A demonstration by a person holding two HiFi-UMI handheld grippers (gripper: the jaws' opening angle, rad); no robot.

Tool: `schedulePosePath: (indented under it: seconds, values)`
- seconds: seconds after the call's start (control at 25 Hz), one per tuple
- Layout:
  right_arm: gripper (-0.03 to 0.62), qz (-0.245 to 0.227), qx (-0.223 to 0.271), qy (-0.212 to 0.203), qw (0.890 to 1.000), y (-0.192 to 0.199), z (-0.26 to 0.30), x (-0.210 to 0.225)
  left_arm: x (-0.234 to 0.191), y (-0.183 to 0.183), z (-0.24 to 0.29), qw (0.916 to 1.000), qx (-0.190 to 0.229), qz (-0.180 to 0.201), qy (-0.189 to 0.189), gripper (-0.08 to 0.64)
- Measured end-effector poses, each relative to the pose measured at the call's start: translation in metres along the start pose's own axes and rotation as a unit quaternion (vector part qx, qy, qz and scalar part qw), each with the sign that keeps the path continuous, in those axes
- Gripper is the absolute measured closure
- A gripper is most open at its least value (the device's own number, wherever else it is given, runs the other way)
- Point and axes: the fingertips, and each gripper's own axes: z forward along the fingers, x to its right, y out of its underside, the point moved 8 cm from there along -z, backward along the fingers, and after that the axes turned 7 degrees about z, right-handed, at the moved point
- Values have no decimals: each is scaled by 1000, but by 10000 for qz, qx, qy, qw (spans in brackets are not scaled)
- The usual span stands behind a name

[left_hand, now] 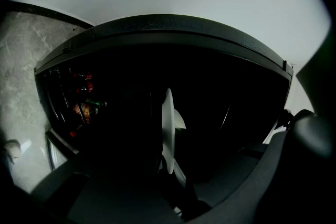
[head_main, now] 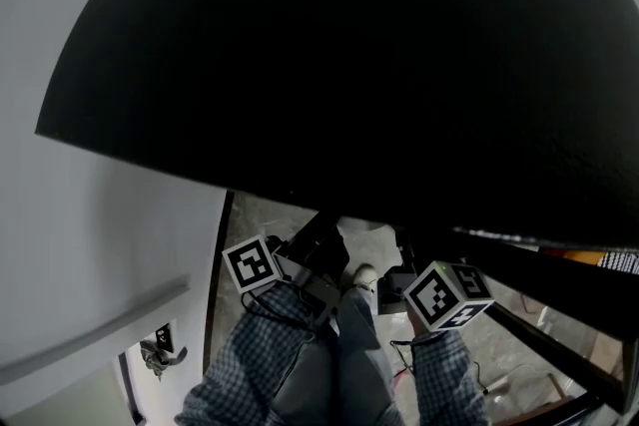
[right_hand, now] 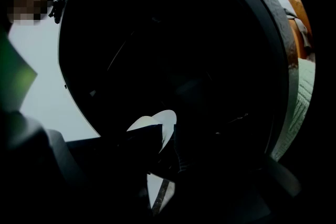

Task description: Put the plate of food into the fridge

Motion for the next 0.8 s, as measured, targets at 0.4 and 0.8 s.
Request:
schedulePosePath:
  seconds: [0.4, 0.8]
  values:
    - [518, -860, 143, 285, 9958, -11, 2, 3, -9, 3, 11, 9999, -50, 37, -85, 509]
    - [518, -4862, -652, 81, 8714, 0, -6, -45, -10, 0, 19, 10000, -78, 4, -15, 509]
